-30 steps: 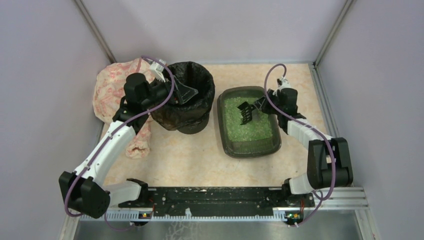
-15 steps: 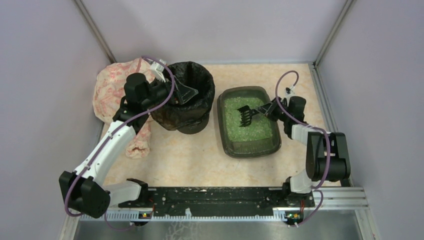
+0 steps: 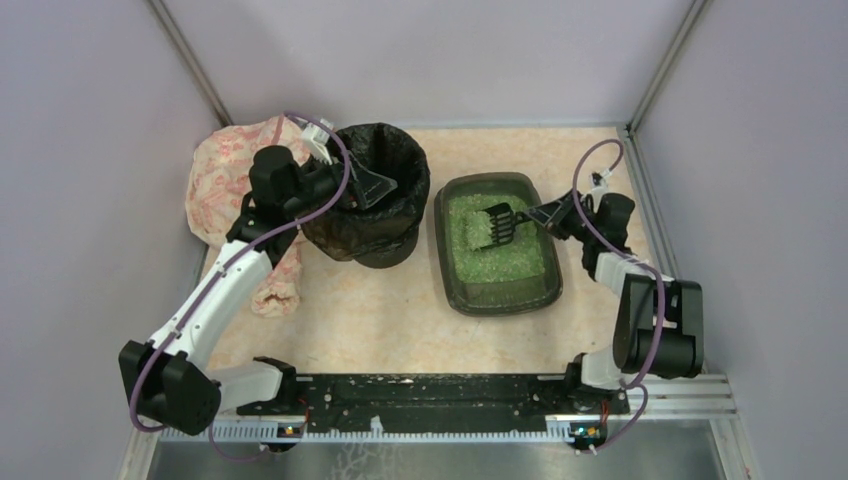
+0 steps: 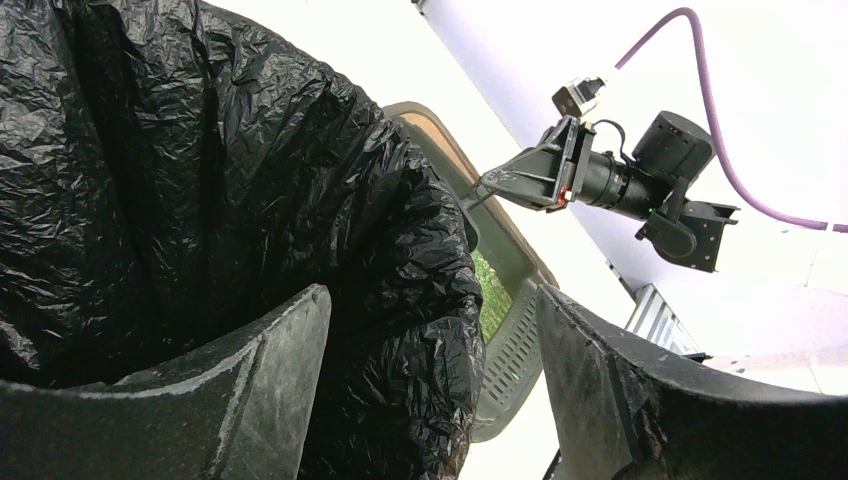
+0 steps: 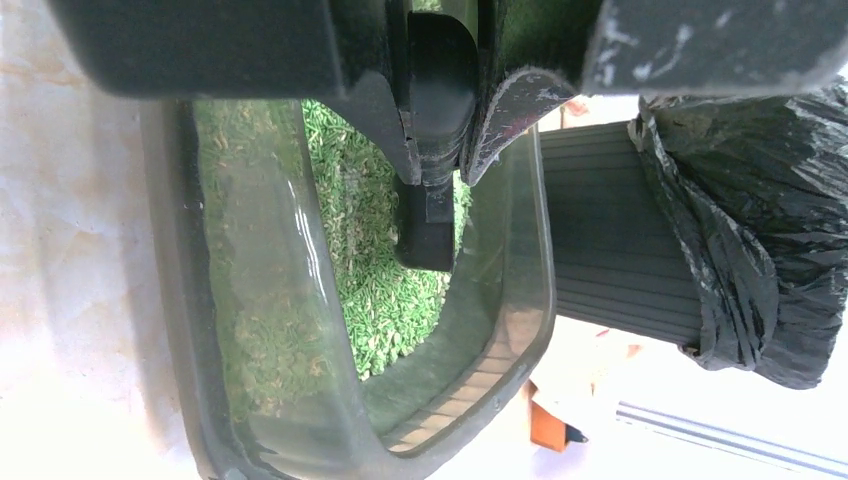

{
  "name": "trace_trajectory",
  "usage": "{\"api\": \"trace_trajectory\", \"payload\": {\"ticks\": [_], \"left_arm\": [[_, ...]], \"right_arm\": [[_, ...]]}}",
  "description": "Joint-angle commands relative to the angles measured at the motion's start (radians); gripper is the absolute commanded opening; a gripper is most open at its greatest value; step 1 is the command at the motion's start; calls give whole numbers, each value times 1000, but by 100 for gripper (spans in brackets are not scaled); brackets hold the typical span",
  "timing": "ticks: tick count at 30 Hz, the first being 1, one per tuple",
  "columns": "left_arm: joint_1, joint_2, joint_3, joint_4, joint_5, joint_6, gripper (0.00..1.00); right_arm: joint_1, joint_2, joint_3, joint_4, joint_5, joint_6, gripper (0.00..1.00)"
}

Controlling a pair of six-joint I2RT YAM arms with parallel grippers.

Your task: Clean the litter box

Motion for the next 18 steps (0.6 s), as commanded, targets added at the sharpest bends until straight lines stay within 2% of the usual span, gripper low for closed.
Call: {"api": "trace_trajectory", "payload": {"ticks": [1,7,13,15,18], "left_arm": [[6,9,9,30,27,-9,80],[6,10,7,33,30,-11,80],[6,11,2,41,35,-12,80],[6,14,-1,44,36,-14,80],[6,23,0,50,48,-23,80]], "right_arm": [[-41,-51,-23,132,-82,66,0],[-133,-33,-84,301,-173,184,0],[-216,50,-143,605,-242,368,0],[-192,81,-157,694,-230,417,0],[-119,109,-155,705,-215,400,0]]}}
